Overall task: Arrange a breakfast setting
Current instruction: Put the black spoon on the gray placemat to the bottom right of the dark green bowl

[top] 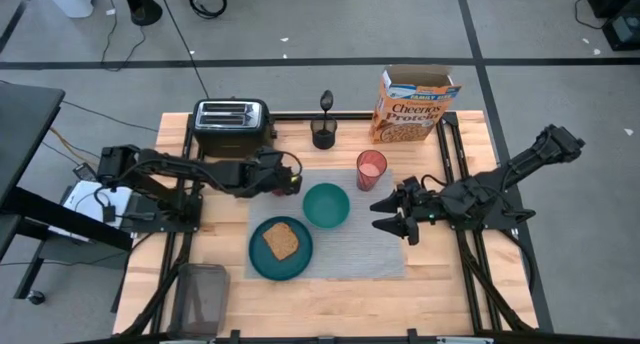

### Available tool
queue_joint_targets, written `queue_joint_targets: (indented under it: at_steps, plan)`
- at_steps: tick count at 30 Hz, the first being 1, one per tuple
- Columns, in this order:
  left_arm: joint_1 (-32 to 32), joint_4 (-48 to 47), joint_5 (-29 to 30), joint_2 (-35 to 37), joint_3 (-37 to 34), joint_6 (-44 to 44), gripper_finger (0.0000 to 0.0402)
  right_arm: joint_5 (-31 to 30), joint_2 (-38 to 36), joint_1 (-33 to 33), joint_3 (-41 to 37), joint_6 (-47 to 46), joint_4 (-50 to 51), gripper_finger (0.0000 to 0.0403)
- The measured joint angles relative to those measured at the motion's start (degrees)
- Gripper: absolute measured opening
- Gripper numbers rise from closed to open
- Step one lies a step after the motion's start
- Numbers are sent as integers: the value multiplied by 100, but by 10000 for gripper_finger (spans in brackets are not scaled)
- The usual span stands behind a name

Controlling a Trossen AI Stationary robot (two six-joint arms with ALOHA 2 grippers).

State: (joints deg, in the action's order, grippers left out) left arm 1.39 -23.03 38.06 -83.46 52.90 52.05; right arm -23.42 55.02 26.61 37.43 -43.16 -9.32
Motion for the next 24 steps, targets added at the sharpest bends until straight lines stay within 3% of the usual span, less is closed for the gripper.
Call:
queue_joint_targets:
  at_steps: [8, 14, 18, 24]
  plan:
    - [137, 126, -246, -2, 923, -478, 199, 55, 2, -255, 814, 688, 1411, 313]
    - [916, 1087, -1204, -13, 1209, -924, 237, 59, -20, -688, 1480, 886, 2450, 313]
    - [1531, 1641, -1817, -89, 1208, -1040, 244, 59, -113, -894, 1589, 882, 2566, 313]
    - [2409, 2525, -3249, -491, 1196, -1274, 245, 202, -294, -1042, 1593, 841, 2579, 318]
